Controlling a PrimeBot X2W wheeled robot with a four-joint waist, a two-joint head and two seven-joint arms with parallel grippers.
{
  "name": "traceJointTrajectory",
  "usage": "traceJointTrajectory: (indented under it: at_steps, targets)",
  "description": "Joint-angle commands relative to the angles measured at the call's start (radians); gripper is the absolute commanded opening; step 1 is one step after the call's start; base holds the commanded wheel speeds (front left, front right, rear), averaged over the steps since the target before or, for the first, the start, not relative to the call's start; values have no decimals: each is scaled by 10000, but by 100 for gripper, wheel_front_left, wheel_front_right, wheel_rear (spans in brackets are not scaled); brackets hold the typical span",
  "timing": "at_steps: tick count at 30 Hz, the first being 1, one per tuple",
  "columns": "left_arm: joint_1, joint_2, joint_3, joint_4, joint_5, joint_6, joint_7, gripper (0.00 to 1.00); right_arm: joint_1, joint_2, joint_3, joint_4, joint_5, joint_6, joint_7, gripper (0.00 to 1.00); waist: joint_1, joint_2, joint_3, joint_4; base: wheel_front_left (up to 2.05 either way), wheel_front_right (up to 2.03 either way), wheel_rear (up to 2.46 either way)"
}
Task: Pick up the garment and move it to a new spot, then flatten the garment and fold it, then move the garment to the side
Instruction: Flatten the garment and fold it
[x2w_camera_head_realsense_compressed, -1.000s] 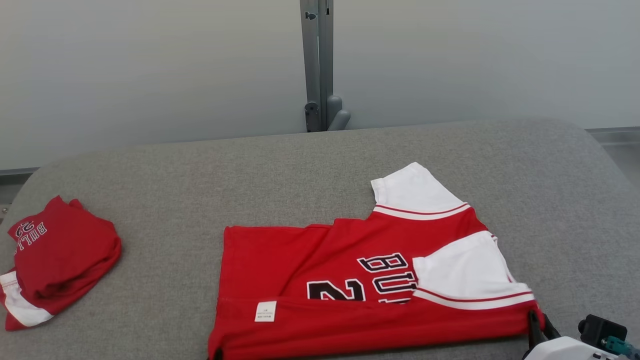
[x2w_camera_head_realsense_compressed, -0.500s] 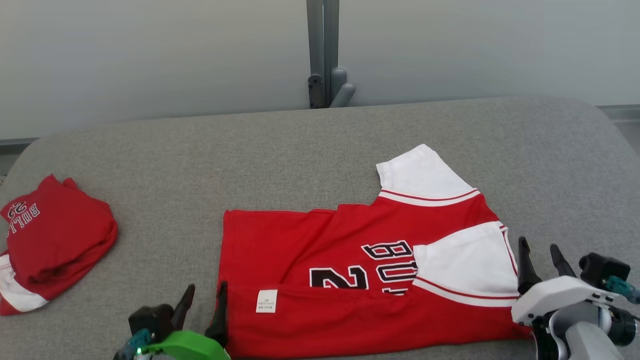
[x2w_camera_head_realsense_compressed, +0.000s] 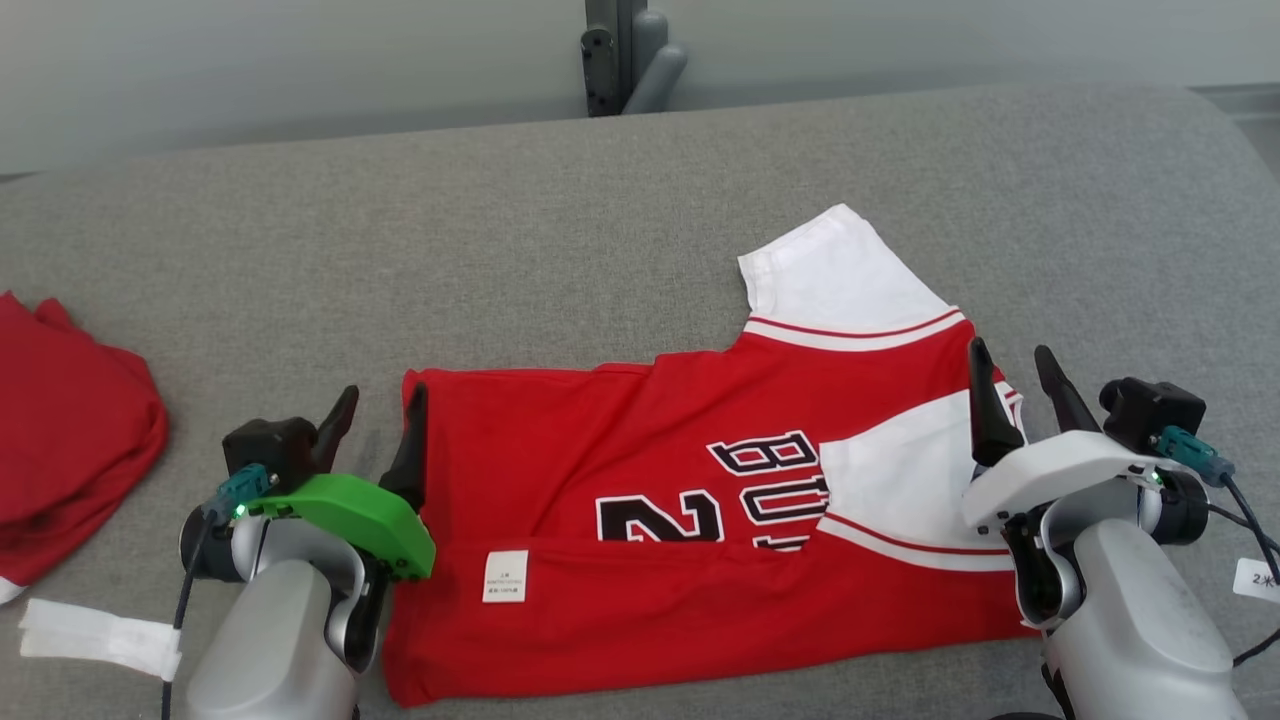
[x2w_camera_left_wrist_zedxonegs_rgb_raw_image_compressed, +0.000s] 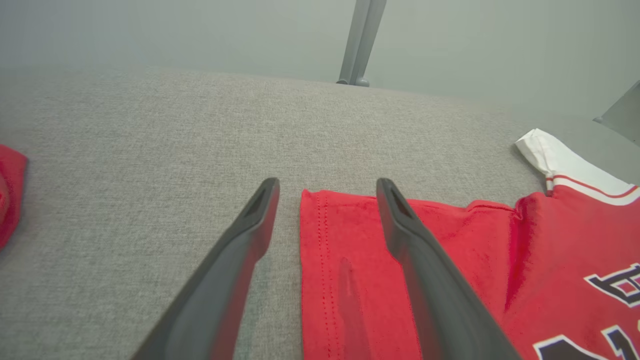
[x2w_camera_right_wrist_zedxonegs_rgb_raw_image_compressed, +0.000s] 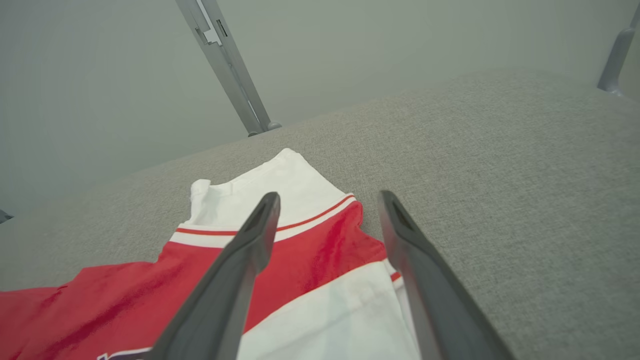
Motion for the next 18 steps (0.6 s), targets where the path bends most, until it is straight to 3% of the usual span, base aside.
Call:
traceJointTrajectory:
  at_steps: [1, 18]
  targets:
    - [-438, 163, -71, 232, -144, 22, -2, 100, -225, -11, 59, -85, 28, -15, -29, 100, 0, 0, 686, -340, 0, 0, 0]
    - [-1628, 248, -645, 1615, -609, 21, -2, 100, -1537, -310, 895, 255, -207, -15, -29, 100, 0, 0, 1514, -281, 0, 0, 0]
